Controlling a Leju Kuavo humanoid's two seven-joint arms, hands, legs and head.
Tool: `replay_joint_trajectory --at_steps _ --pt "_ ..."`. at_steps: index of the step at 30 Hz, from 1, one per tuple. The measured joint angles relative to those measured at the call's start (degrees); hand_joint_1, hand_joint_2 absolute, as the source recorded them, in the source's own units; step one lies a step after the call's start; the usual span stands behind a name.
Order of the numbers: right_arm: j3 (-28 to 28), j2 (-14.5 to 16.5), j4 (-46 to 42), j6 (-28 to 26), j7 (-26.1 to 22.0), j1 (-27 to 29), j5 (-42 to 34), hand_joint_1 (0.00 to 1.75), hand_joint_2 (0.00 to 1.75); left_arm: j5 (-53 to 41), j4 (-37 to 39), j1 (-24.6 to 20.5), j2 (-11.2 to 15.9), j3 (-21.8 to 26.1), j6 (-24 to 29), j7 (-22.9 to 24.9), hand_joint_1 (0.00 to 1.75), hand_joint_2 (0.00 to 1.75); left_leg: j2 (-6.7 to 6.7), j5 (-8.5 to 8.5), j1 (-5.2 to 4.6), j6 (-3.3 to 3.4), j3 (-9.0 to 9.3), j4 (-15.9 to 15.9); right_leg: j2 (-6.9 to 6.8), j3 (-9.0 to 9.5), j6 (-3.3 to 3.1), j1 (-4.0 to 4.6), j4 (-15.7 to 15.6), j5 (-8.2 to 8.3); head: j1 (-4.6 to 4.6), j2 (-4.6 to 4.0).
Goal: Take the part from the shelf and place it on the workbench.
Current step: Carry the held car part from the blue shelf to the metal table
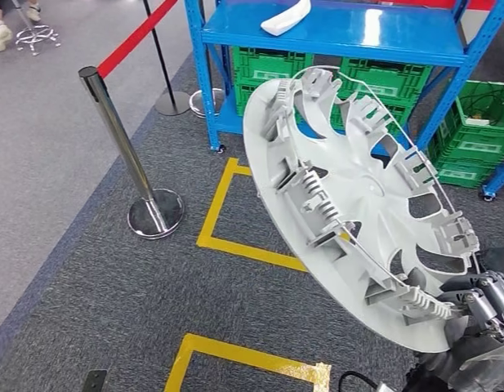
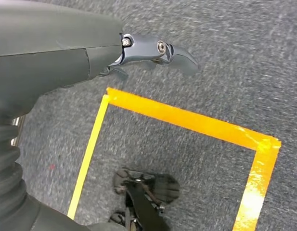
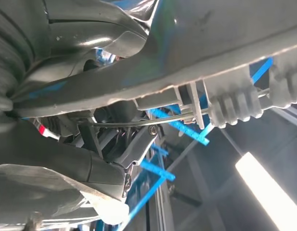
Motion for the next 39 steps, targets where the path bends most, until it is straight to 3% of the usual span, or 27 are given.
replay_joint_trajectory --at_steps 1,2,3,5,7,9,10,12,14,15,16,17,19,20,22,23,25,27,29,31,32,33,34,36,38,39 --pt "0.1 0.0 0.0 0.0 0.0 0.0 -0.1 1.75 1.75 0.1 0.0 0.1 0.0 0.0 0.0 0.0 0.0 1.75 0.16 -0.35 0.03 -0.07 -0.64 1.8 -0.69 0.01 -0.03 0.07 0.0 -0.03 -0.01 0.0" --pt "0.2 0.0 0.1 0.0 0.0 0.0 -0.1 1.75 1.75 0.2 0.0 0.1 0.1 0.1 0.0 0.0 0.0 1.75 0.28 0.42 0.03 -0.07 -0.22 1.4 -1.34 0.05 -0.03 0.12 0.0 -0.06 -0.02 0.0" --pt "0.4 0.0 0.1 0.0 0.0 0.0 -0.1 1.75 1.75 0.3 0.0 0.2 0.2 0.1 0.0 0.0 0.0 1.75 0.61 2.14 0.01 0.04 1.32 -1.4 -1.97 0.15 0.02 0.16 0.0 -0.13 -0.02 0.0" --pt "0.7 0.0 0.2 0.0 0.0 0.0 0.0 1.75 1.75 0.5 0.0 0.1 0.3 0.2 0.0 0.0 0.0 1.75 2.75 5.52 -0.32 0.51 5.6 -9.7 -3.15 0.41 0.32 0.42 0.2 -0.41 -0.05 0.0" --pt "1.1 0.0 0.2 0.0 0.0 -0.1 0.2 1.75 1.75 0.7 0.0 0.0 0.4 0.3 0.0 0.0 0.0 1.75 4.4 6.53 -0.74 1.27 7.66 -14.1 -4.19 0.47 0.77 0.77 0.3 -0.65 -0.04 0.0" --pt "1.6 0.0 0.2 -0.1 0.2 -0.3 0.6 1.75 1.75 0.7 0.0 0.1 0.4 0.5 0.0 0.0 0.0 1.75 3.7 6.48 -0.88 1.98 7.38 -14.3 -5.22 0.47 1.16 0.9 0.4 -0.73 0.01 0.0" --pt "1.8 0.0 0.3 -0.1 0.4 -0.4 0.7 1.75 1.75 0.7 0.0 0.2 0.3 0.5 0.0 0.0 0.0 1.75 3.16 6.63 -0.79 2.33 7.3 -14.5 -5.0 0.37 1.5 0.86 0.5 -1.01 0.05 0.0" --pt "2.3 0.0 0.3 -0.1 0.6 -0.5 0.9 1.75 1.75 0.7 -0.1 0.3 0.3 0.6 0.0 0.0 0.0 1.75 2.1 7.05 -0.48 3.09 7.16 -14.8 -2.42 -0.97 2.13 0.71 3.3 -3.06 0.2 0.0" --pt "2.5 0.0 0.4 -0.2 0.7 -0.6 1.0 1.75 1.75 0.7 -0.1 0.1 0.4 0.7 0.0 0.0 0.0 1.75 0.96 7.33 -0.34 3.53 6.92 -14.9 0.52 -4.5 2.36 0.56 10.8 -6.78 0.39 0.0" --pt "2.5 0.0 0.5 -0.2 0.8 -0.6 1.0 1.75 1.75 0.7 -0.1 0.1 0.4 0.8 0.0 0.0 0.0 1.75 0.31 7.38 -0.36 3.6 6.83 -14.9 1.02 -6.4 2.34 0.53 14.8 -8.2 0.44 0.0" --pt "2.5 0.0 0.5 -0.2 0.8 -0.6 1.0 1.75 1.75 0.7 -0.1 0.1 0.4 0.9 0.0 0.0 0.0 1.75 -0.41 7.4 -0.38 3.62 6.8 -14.8 1.21 -7.72 2.29 0.52 17.3 -8.64 0.44 0.0" --pt "2.5 0.0 0.6 -0.2 0.8 -0.5 1.0 1.75 1.75 0.7 -0.1 0.2 0.4 1.0 0.0 0.0 0.0 1.75 -1.18 7.42 -0.39 3.61 6.81 -14.8 1.32 -8.0 2.19 0.53 17.4 -7.85 0.44 0.0" --pt "2.6 0.0 0.7 -0.2 0.8 -0.6 1.0 1.75 1.75 0.7 -0.1 0.2 0.3 1.1 0.0 0.0 0.0 1.75 -2.85 7.47 -0.37 3.51 6.85 -14.7 2.25 -5.39 1.83 0.47 11.1 -3.52 0.45 0.0" --pt "2.6 0.0 0.7 -0.2 0.9 -0.6 1.0 1.75 1.75 0.7 -0.1 0.1 0.3 1.1 0.0 0.0 0.0 1.75 -3.63 7.53 -0.38 3.36 6.76 -14.6 3.8 -3.56 1.58 0.35 6.9 -1.69 0.43 0.0" --pt "2.6 0.0 0.8 -0.2 1.0 -0.7 1.0 1.75 1.75 0.7 -0.1 0.0 0.3 1.1 0.0 0.1 0.0 1.75 -5.07 7.78 -0.26 2.78 6.21 -14.4 6.37 -1.14 1.25 0.19 1.5 -0.12 0.4 0.0" --pt "2.7 0.0 0.8 -0.2 1.1 -0.8 1.1 1.75 1.75 0.7 -0.1 0.0 0.3 1.1 0.0 0.2 0.0 1.75 -5.7 8.01 -0.11 2.34 5.84 -14.4 6.84 -0.87 1.16 0.21 0.9 -0.32 0.38 0.0" --pt "2.8 0.0 0.9 -0.2 1.3 -0.9 1.2 1.75 1.75 0.7 -0.1 0.2 0.3 1.2 0.0 0.3 0.0 1.75 -6.49 8.33 0.13 1.49 5.29 -14.4 5.58 -0.64 0.83 0.22 0.6 -0.02 0.38 0.0" --pt "3.0 0.0 0.9 -0.2 1.5 -1.0 1.3 1.75 1.75 0.7 -0.1 0.2 0.4 1.3 0.0 0.3 0.0 1.75 -4.03 6.93 -0.08 0.86 4.26 -12.3 3.86 -0.41 0.24 0.02 0.1 0.29 0.16 0.0" --pt "3.3 0.0 1.0 -0.2 1.6 -1.2 1.5 1.75 1.75 0.8 -0.1 0.0 0.4 1.4 -0.1 0.3 0.0 1.75 -0.7 3.35 -0.13 0.34 1.37 -5.9 1.94 -0.28 -0.2 0.06 0.0 0.27 -0.09 0.0" --pt "3.5 0.0 1.3 -0.3 1.9 -1.4 1.7 1.75 1.75 0.9 -0.1 0.0 0.4 1.4 -0.1 0.2 0.0 1.75 0.13 0.72 0.08 -0.04 -1.49 0.7 0.08 -0.3 -0.33 0.21 0.0 0.17 -0.11 0.0" --pt "3.5 0.0 1.4 -0.3 2.0 -1.6 1.8 1.75 1.75 0.9 -0.1 0.0 0.5 1.4 -0.1 0.2 0.0 1.75 0.24 0.84 0.12 -0.12 -1.69 1.6 -0.75 -0.29 -0.32 0.26 0.0 0.13 -0.11 0.0" --pt "3.6 0.0 1.6 -0.3 2.2 -1.8 2.0 1.75 1.75 0.9 -0.1 0.1 0.6 1.5 -0.1 0.2 0.0 1.75 0.39 2.01 0.13 -0.1 -0.69 0.1 -1.53 -0.25 -0.28 0.29 0.0 0.09 -0.13 0.0" --pt "3.7 0.0 1.7 -0.4 2.4 -1.9 2.1 1.75 1.75 0.9 -0.1 0.1 0.7 1.5 -0.1 0.2 0.0 1.75 0.9 3.86 0.08 0.04 1.37 -3.5 -2.28 -0.15 -0.19 0.33 0.0 0.01 -0.13 0.0" --pt "3.9 0.0 1.9 -0.4 2.7 -2.2 2.4 1.75 1.75 0.9 -0.1 0.1 0.8 1.5 -0.2 0.2 0.0 1.75 3.07 6.41 -0.31 0.75 5.72 -11.4 -3.56 0.06 0.18 0.57 0.1 -0.24 -0.09 0.0" --pt "4.1 0.0 2.0 -0.4 2.9 -2.5 2.5 1.75 1.75 0.9 -0.1 0.0 0.9 1.5 -0.2 0.2 0.0 1.75 4.09 6.79 -0.79 1.62 7.21 -14.6 -4.55 0.19 0.71 0.81 0.1 -0.4 0.01 0.0" --pt "4.2 0.0 2.1 -0.4 2.9 -2.7 2.6 1.75 1.75 0.9 -0.1 0.1 0.9 1.5 -0.2 0.2 0.0 1.75 3.58 6.89 -0.91 2.0 7.03 -14.6 -4.97 0.25 1.01 0.89 0.1 -0.42 0.05 0.0"
